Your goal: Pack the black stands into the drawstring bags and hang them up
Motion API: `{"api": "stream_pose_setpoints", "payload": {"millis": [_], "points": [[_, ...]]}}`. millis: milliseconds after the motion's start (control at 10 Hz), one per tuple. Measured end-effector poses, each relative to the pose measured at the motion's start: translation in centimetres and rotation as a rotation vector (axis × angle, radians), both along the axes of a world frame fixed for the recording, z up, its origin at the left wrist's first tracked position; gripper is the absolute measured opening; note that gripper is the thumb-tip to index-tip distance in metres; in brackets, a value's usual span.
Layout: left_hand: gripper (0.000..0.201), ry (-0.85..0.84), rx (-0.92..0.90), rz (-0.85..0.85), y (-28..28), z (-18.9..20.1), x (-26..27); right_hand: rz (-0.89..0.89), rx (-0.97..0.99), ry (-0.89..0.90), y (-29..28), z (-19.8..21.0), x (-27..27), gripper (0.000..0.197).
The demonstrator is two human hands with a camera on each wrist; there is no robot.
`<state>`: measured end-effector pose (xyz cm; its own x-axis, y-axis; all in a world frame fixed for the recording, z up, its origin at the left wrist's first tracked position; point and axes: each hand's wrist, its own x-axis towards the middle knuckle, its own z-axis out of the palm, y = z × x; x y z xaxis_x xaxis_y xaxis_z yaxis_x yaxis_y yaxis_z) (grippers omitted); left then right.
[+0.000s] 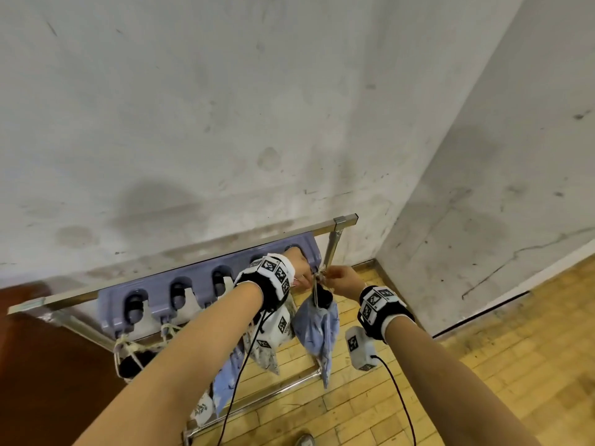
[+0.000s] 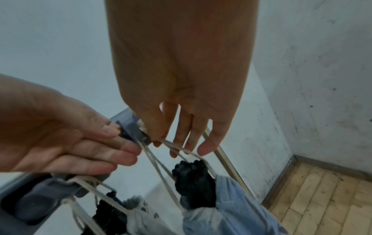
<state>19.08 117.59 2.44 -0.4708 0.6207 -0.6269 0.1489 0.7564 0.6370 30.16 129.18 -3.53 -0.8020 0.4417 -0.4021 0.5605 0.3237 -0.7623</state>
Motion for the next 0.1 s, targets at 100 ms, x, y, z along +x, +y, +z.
{"api": "stream_pose_setpoints", "payload": {"millis": [100], "points": [[0.014, -0.021, 0.091, 0.090, -0.96, 2.17, -0.46, 0.018, 0.014, -0.036, 0.83, 1.58, -0.58, 0.023]]}}
